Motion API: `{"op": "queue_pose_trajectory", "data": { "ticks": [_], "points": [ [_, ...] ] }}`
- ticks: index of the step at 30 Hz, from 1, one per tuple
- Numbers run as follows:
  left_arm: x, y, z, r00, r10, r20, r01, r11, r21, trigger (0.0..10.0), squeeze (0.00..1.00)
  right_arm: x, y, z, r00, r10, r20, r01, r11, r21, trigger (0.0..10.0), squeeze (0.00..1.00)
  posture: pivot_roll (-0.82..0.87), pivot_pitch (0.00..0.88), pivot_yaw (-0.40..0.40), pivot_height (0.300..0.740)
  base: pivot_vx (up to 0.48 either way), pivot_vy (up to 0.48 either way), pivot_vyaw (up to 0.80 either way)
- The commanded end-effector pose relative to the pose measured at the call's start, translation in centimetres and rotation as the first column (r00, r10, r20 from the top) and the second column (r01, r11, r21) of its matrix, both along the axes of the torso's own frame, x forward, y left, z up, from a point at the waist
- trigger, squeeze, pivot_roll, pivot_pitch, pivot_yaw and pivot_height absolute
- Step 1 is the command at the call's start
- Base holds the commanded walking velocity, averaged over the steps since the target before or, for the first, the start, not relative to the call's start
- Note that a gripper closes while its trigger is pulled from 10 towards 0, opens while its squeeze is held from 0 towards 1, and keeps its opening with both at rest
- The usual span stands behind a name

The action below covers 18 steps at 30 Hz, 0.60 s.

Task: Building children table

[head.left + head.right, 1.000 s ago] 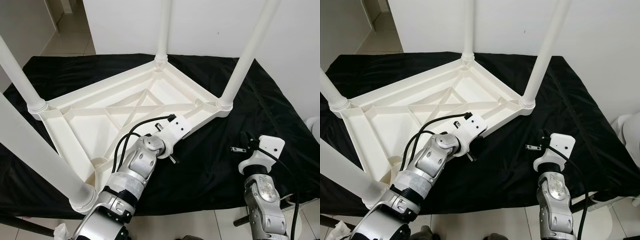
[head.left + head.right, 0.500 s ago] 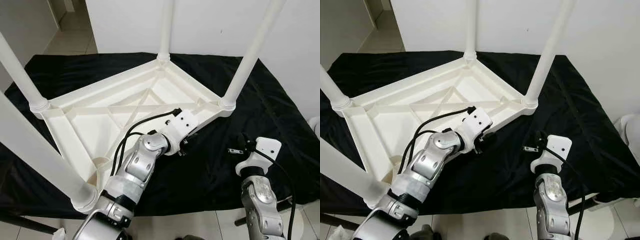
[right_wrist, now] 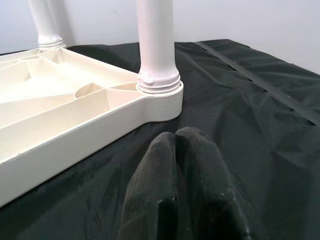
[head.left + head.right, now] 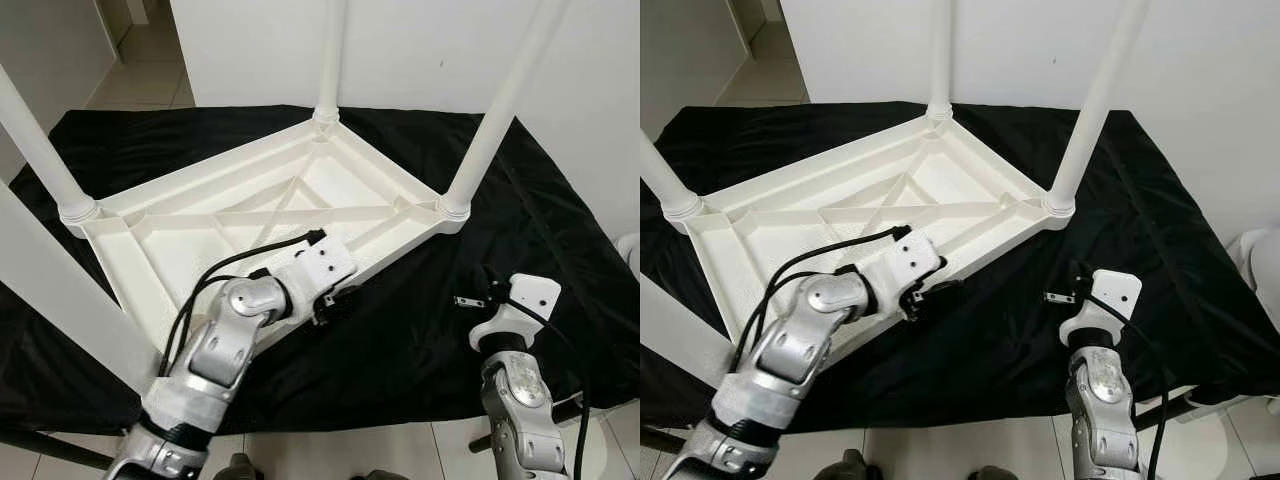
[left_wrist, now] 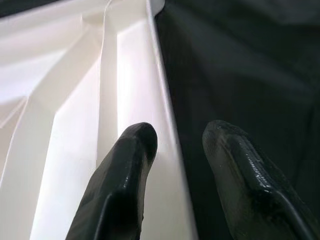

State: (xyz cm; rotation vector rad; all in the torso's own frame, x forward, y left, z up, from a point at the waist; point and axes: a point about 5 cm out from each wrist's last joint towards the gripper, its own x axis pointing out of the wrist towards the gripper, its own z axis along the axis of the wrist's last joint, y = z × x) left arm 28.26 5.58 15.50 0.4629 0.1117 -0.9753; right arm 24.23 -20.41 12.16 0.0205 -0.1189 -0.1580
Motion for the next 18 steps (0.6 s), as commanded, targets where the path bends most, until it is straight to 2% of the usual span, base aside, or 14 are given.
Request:
{"op": "queue_pose_trajectory", "data": {
  "ticks": [1, 4, 8, 11, 18],
  "points": [
    [-0.3, 0.8, -0.3, 0.999, 0.019, -0.030, -0.019, 1.000, 0.024, 10.0, 0.00, 0.1, 0.2, -0.2, 1.000, 0.009, -0.007, -0.009, 1.000, -0.002, 10.0, 0.00, 0.00, 0.000, -0.016, 0.740, 0.000, 0.000, 0.00],
    [-0.8, 1.8, -0.9, 0.996, 0.056, -0.067, -0.050, 0.995, 0.084, 10.0, 0.00, 0.2, 0.4, -0.3, 1.000, 0.020, -0.009, -0.020, 1.000, 0.000, 10.0, 0.00, 0.01, 0.000, -0.023, 0.740, 0.000, 0.000, 0.00],
    [-1.3, 2.4, -1.5, 0.994, 0.070, -0.085, -0.057, 0.989, 0.140, 10.0, 0.00, 0.3, 0.5, -0.3, 0.999, 0.031, -0.012, -0.031, 1.000, 0.000, 10.0, 0.00, 0.01, 0.000, -0.029, 0.740, 0.000, 0.000, 0.00],
    [-1.3, 2.4, -1.5, 0.994, 0.070, -0.085, -0.057, 0.989, 0.140, 10.0, 0.00, 0.3, 0.5, -0.3, 0.999, 0.031, -0.012, -0.031, 1.000, 0.000, 10.0, 0.00, 0.01, 0.000, -0.029, 0.740, 0.000, 0.000, 0.00],
    [-1.5, 2.9, -2.3, 0.982, 0.121, -0.143, -0.091, 0.975, 0.201, 10.0, 0.00, 0.2, 0.5, -0.4, 0.999, 0.035, -0.016, -0.035, 0.999, -0.003, 10.0, 0.00, 0.01, 0.000, -0.029, 0.740, 0.000, 0.000, 0.00]
  ]
}}
